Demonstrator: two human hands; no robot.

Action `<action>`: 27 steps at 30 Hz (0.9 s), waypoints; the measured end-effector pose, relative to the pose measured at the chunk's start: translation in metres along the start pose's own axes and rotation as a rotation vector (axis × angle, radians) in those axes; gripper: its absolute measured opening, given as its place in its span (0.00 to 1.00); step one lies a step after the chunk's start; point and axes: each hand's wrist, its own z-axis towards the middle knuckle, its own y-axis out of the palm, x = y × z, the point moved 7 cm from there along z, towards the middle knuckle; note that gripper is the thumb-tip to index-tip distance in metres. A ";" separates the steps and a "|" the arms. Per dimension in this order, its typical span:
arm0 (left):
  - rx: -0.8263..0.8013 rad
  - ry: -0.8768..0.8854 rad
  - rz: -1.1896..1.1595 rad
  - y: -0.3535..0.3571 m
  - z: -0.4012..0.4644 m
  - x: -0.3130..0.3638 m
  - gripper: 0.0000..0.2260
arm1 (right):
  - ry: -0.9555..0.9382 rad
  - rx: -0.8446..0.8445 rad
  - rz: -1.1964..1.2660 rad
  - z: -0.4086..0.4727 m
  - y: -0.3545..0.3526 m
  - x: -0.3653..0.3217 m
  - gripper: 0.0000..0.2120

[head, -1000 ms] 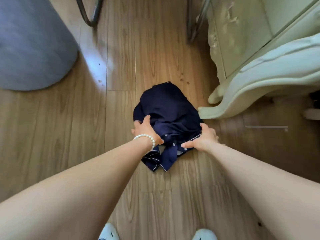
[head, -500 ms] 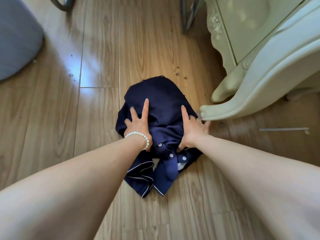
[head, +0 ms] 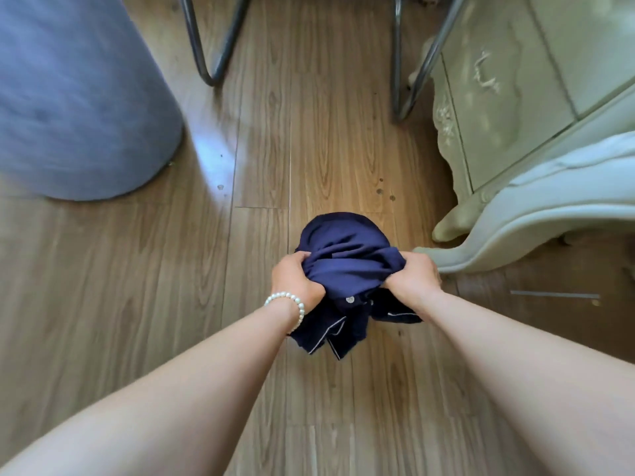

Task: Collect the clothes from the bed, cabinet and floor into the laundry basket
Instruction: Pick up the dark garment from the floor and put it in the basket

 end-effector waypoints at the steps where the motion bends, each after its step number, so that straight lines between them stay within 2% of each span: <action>1: 0.014 -0.001 -0.017 -0.020 -0.013 0.013 0.15 | -0.011 -0.003 0.038 -0.016 -0.013 -0.016 0.03; 4: -0.023 -0.012 -0.055 -0.078 -0.056 0.063 0.20 | -0.031 -0.002 0.130 -0.064 -0.057 -0.067 0.04; 9: -0.104 0.048 -0.215 -0.184 -0.126 0.166 0.18 | -0.087 0.002 0.215 -0.148 -0.142 -0.179 0.09; 12: 0.032 0.106 -0.291 -0.274 -0.158 0.225 0.23 | -0.118 -0.016 0.265 -0.190 -0.182 -0.268 0.07; 14: 0.120 0.132 -0.308 -0.340 -0.176 0.263 0.25 | -0.154 -0.034 0.293 -0.217 -0.206 -0.335 0.10; 19: 0.237 0.214 -0.377 -0.486 -0.199 0.337 0.23 | -0.340 -0.006 0.346 -0.276 -0.249 -0.507 0.07; 22: 0.310 0.252 -0.441 -0.559 -0.201 0.363 0.21 | -0.445 -0.022 0.368 -0.300 -0.256 -0.594 0.08; 27: 0.482 0.197 -0.590 -0.647 -0.181 0.377 0.23 | -0.557 -0.064 0.350 -0.303 -0.235 -0.703 0.11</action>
